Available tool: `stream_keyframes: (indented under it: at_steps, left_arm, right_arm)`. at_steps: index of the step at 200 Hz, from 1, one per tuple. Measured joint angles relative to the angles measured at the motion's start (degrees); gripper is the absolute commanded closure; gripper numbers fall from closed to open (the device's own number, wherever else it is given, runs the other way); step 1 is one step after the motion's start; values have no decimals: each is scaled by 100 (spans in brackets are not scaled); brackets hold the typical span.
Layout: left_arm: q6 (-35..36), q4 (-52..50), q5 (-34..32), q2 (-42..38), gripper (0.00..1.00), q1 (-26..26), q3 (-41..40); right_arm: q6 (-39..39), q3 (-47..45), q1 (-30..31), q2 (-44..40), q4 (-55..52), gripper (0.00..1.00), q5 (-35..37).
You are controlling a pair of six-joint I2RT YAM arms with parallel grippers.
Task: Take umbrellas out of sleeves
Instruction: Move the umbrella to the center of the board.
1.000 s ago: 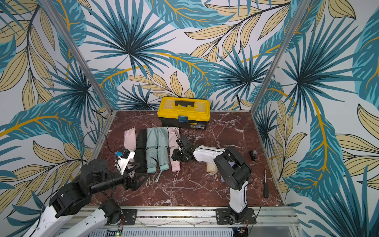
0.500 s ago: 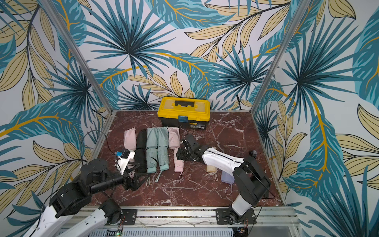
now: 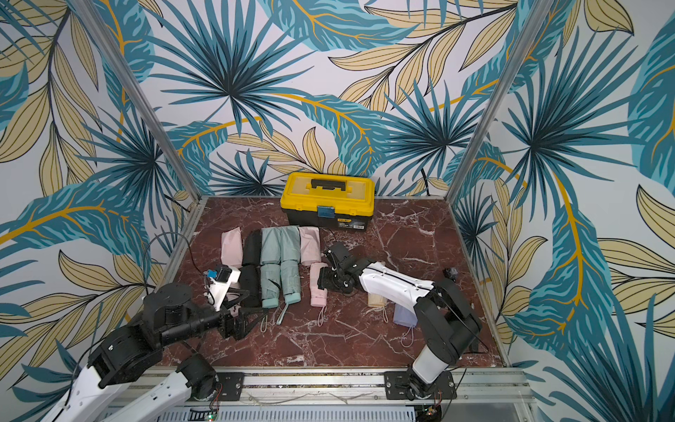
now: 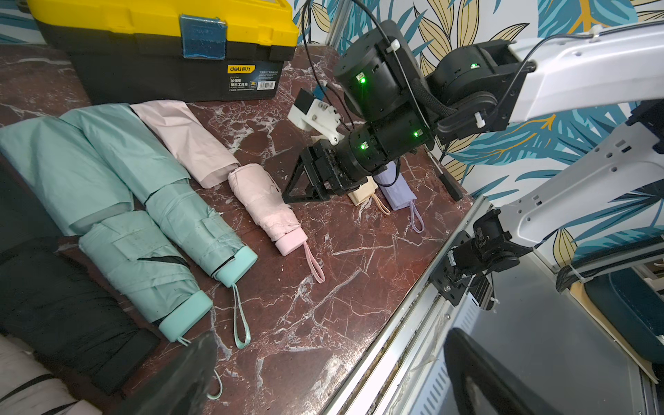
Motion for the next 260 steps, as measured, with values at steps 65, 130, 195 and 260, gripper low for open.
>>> stream_keyframes:
  at_steps: [65, 130, 195, 260]
  left_arm:
    - [-2, -9, -24, 105, 0, 13, 0]
    - [0, -17, -20, 334, 0, 24, 0]
    - [0, -17, -20, 332, 0, 50, 0]
    - [0, -17, -20, 332, 0, 59, 0]
  right_arm:
    - [-79, -326, 0, 348, 544, 35, -131]
    - [-52, -507, -2, 479, 1353, 43, -516]
    - [-61, -531, 0, 675, 1652, 46, -780]
    - [-575, 15, 0, 1078, 1250, 47, -920]
